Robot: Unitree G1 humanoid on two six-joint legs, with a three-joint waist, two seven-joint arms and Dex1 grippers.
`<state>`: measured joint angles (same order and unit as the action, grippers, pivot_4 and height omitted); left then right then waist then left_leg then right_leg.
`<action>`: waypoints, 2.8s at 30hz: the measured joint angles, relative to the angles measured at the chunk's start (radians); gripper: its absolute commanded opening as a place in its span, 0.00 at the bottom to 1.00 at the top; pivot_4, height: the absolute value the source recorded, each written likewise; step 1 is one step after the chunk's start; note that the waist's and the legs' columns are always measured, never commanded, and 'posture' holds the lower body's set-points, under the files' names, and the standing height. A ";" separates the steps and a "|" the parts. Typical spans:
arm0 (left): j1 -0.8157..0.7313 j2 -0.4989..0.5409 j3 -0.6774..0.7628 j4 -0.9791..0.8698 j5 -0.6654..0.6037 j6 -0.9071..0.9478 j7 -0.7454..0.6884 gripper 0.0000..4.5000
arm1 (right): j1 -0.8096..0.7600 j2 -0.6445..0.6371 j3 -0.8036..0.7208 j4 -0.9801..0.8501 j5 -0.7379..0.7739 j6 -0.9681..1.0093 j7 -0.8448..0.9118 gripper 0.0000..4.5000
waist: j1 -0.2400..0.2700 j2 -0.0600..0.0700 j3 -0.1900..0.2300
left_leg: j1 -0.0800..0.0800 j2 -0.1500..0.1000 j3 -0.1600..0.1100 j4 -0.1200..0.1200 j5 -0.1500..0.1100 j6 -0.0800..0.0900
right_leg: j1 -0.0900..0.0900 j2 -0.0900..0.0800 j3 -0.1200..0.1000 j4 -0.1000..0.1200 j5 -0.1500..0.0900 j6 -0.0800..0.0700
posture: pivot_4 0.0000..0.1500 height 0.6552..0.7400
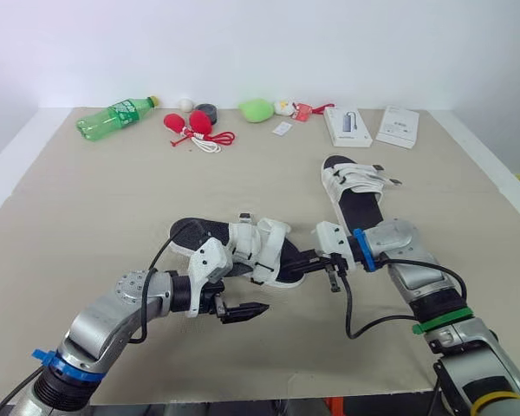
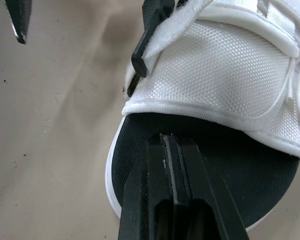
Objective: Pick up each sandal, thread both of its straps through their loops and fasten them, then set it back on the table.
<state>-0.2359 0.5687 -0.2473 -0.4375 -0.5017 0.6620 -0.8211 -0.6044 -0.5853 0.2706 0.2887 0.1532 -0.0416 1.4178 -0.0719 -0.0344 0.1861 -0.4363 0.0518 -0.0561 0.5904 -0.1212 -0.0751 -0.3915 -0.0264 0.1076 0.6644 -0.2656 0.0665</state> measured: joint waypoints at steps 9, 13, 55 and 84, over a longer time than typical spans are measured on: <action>-0.030 -0.035 -0.037 0.076 0.013 -0.013 -0.057 0.35 | 0.003 -0.003 -0.003 -0.009 -0.001 -0.001 -0.003 0.00 | 0.000 0.000 0.000 | -0.001 0.000 0.000 0.002 0.000 0.000 | 0.000 -0.001 0.000 0.000 0.000 0.000 | 1.00 1.00; -0.054 -0.041 -0.038 0.092 0.012 -0.023 -0.086 0.03 | 0.004 -0.002 -0.003 -0.013 0.000 0.000 -0.003 0.00 | 0.000 0.000 0.000 | -0.001 0.000 0.000 -0.001 0.000 0.000 | 0.000 0.000 0.000 0.000 -0.001 0.001 | 1.00 1.00; -0.161 0.107 0.028 -0.095 -0.092 -0.090 -0.277 0.81 | -0.005 0.002 0.002 0.001 0.000 -0.012 0.001 0.00 | -0.001 0.000 0.000 | -0.001 0.000 0.000 -0.002 0.000 0.000 | -0.001 0.000 0.000 0.000 -0.001 0.000 | 1.00 1.00; -0.293 0.050 -0.173 0.507 0.739 -1.648 -0.171 0.81 | -0.007 -0.010 0.002 0.001 0.000 -0.011 0.015 0.00 | 0.007 0.001 -0.001 | -0.001 0.000 0.003 -0.003 0.001 0.001 | 0.000 0.000 0.003 0.000 0.000 0.001 | 1.00 1.00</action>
<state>-0.5289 0.6188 -0.4207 0.0698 0.2369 -0.9859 -0.9919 -0.6115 -0.5949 0.2727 0.2899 0.1531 -0.0529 1.4333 -0.0651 -0.0332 0.1852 -0.4368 0.0521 -0.0535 0.5877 -0.1205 -0.0738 -0.3916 -0.0262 0.1104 0.6642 -0.2660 0.0676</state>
